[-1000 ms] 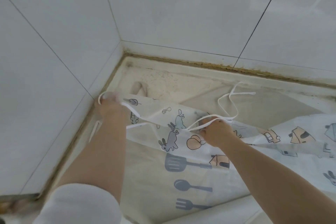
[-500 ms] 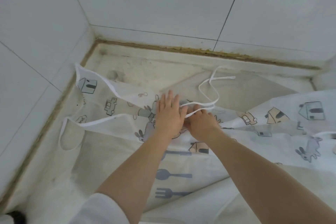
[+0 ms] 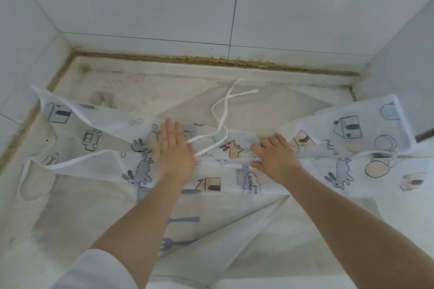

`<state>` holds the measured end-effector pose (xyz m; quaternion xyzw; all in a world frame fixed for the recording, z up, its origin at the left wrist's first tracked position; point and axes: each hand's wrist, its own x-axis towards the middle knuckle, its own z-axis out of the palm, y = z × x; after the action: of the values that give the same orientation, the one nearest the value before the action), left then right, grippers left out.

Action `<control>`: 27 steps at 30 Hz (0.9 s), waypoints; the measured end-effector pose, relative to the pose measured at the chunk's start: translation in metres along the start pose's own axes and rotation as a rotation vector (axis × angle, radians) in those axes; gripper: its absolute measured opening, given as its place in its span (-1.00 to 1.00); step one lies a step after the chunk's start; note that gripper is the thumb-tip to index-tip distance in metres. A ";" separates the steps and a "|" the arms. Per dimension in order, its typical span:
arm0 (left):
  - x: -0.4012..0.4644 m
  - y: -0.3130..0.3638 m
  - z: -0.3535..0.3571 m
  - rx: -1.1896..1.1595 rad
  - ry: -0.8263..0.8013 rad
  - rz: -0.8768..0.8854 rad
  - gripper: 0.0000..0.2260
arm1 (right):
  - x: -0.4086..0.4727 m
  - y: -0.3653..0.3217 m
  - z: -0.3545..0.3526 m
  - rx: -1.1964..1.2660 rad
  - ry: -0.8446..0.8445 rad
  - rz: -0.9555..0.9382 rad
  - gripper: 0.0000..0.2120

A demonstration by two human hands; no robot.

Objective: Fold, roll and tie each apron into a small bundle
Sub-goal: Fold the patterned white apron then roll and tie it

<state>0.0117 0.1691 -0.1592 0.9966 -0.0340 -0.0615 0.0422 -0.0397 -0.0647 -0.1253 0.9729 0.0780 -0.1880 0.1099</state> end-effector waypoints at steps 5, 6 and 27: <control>-0.021 0.098 0.001 -0.331 0.055 0.623 -0.42 | 0.003 -0.001 -0.004 -0.043 0.002 -0.002 -0.50; -0.024 0.115 0.003 -0.469 -0.045 0.571 -0.37 | 0.003 0.000 -0.003 -0.057 0.014 -0.009 -0.47; -0.055 0.096 0.015 -0.139 -0.176 0.213 -0.15 | -0.048 0.124 -0.015 -0.192 0.161 0.006 -0.71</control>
<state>-0.0504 0.0764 -0.1586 0.9728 -0.1387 -0.1461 0.1141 -0.0547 -0.1854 -0.0704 0.9700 0.1013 -0.1008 0.1966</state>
